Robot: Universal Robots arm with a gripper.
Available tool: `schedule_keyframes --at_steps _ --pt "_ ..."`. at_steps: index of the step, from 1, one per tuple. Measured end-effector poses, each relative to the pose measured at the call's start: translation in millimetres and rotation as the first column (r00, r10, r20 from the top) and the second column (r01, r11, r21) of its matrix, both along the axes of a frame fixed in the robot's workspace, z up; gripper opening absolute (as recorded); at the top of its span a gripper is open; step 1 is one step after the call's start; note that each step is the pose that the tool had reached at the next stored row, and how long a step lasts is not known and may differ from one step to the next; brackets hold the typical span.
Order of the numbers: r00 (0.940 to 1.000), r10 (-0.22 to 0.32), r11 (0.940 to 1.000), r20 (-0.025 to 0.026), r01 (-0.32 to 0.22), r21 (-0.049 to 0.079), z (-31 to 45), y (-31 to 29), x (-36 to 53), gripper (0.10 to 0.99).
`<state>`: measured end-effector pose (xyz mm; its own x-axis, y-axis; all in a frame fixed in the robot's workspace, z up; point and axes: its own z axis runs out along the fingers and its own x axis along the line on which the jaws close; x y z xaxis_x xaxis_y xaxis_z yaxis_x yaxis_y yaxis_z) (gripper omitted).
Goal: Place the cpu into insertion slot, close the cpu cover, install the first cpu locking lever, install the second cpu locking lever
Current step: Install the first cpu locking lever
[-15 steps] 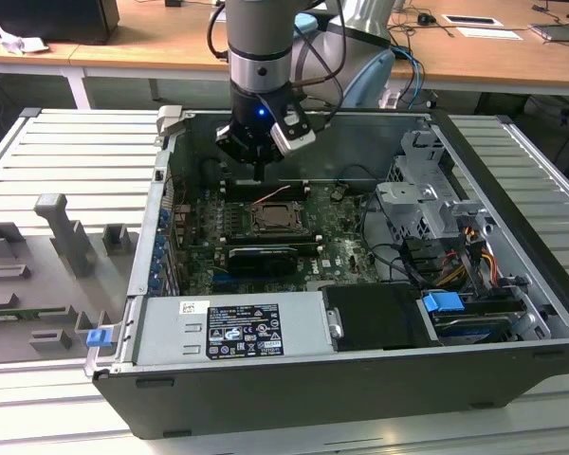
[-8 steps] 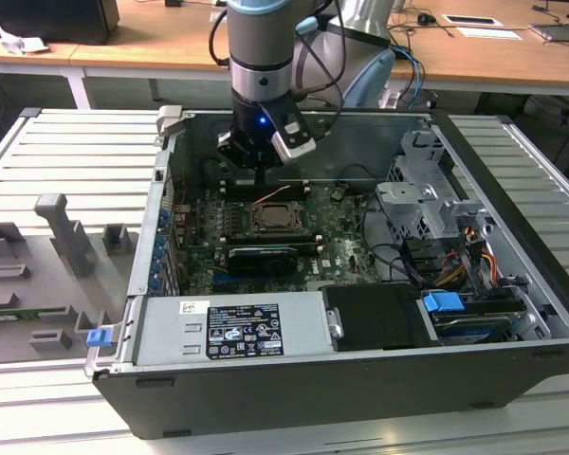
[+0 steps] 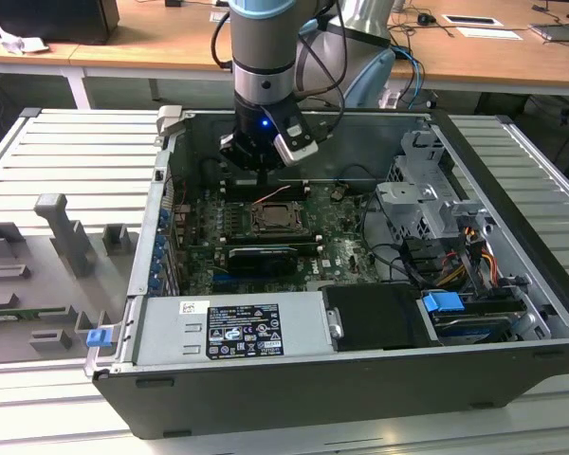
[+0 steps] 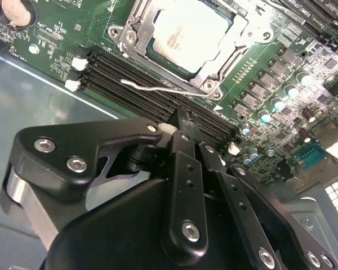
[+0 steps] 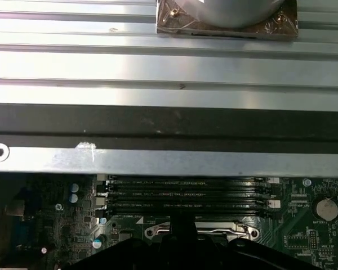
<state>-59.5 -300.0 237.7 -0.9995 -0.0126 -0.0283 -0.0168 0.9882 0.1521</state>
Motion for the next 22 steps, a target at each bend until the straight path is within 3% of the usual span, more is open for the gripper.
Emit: schedule_keyframes --at_steps 8,11,14,22 --pt "1.0 0.002 1.0 0.0 -0.002 0.0 -3.3 0.0 3.0 0.106" --pt "1.0 0.005 1.0 0.0 -0.005 0.0 -5.0 0.0 13.6 0.106" --pt "0.9995 0.03 0.9995 0.0001 -0.03 0.0 -7.9 0.2 15.9 0.106" --pt "0.9995 0.03 0.9995 0.0 -0.03 -0.001 -16.0 1.2 21.6 0.106"
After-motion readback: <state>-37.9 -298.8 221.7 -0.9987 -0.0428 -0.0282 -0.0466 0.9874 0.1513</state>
